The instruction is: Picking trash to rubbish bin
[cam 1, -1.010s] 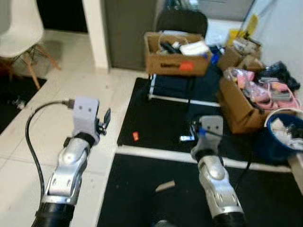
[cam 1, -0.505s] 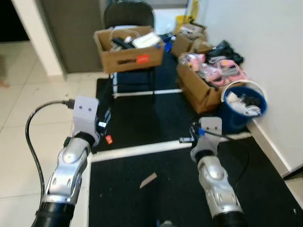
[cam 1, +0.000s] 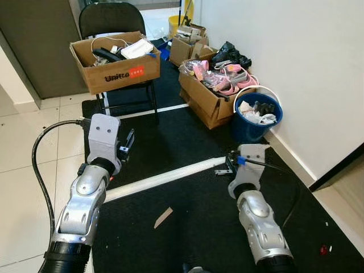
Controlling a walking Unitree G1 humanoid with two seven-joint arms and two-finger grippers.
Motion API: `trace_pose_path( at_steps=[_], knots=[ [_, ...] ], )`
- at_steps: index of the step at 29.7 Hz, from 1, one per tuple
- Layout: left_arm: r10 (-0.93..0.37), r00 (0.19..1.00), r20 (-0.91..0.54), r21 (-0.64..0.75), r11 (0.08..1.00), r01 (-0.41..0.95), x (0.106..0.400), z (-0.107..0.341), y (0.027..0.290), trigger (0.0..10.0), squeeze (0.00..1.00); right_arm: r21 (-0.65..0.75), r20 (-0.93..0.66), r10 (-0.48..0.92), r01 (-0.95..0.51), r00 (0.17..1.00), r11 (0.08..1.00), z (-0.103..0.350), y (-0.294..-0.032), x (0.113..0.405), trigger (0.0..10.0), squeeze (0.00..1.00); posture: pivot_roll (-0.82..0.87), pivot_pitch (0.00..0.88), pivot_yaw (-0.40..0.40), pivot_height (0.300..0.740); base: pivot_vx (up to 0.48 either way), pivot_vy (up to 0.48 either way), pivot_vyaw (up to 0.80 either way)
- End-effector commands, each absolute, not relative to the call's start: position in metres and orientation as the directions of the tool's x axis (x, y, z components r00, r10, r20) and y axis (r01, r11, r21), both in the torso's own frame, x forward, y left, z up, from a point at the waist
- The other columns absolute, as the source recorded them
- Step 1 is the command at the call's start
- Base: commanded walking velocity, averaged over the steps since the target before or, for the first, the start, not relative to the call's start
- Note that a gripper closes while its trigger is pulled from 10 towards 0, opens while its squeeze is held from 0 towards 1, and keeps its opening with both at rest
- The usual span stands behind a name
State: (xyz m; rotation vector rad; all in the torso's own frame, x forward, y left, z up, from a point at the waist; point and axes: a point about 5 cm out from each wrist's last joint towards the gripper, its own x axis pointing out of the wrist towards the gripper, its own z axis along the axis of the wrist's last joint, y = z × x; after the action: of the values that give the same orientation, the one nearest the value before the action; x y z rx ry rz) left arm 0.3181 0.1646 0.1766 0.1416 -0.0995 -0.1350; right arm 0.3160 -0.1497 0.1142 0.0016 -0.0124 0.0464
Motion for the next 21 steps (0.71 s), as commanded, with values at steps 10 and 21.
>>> trace_pose_path(
  at_steps=[10, 21],
  knots=[
    [-0.151, 0.986, 0.071, 0.139, 0.980, 0.140, 0.3163, 0.1725, 0.1664, 10.0, 0.00, -0.011, -0.014, 0.056, -0.056, 0.998, 0.998, 0.1089, -0.1493, 0.3146, 10.0, 0.00, 0.00, 0.147, 0.014, 0.740, 0.389, 0.000, 0.00],
    [-0.157, 0.985, 0.070, 0.143, 0.979, 0.146, 0.3156, 0.1727, 0.1669, 10.0, 0.00, -0.021, -0.014, 0.063, -0.063, 0.998, 0.998, 0.1079, -0.1476, 0.3148, 10.0, 0.00, 0.00, 0.133, 0.014, 0.740, 0.410, 0.000, 0.00]
  ],
)
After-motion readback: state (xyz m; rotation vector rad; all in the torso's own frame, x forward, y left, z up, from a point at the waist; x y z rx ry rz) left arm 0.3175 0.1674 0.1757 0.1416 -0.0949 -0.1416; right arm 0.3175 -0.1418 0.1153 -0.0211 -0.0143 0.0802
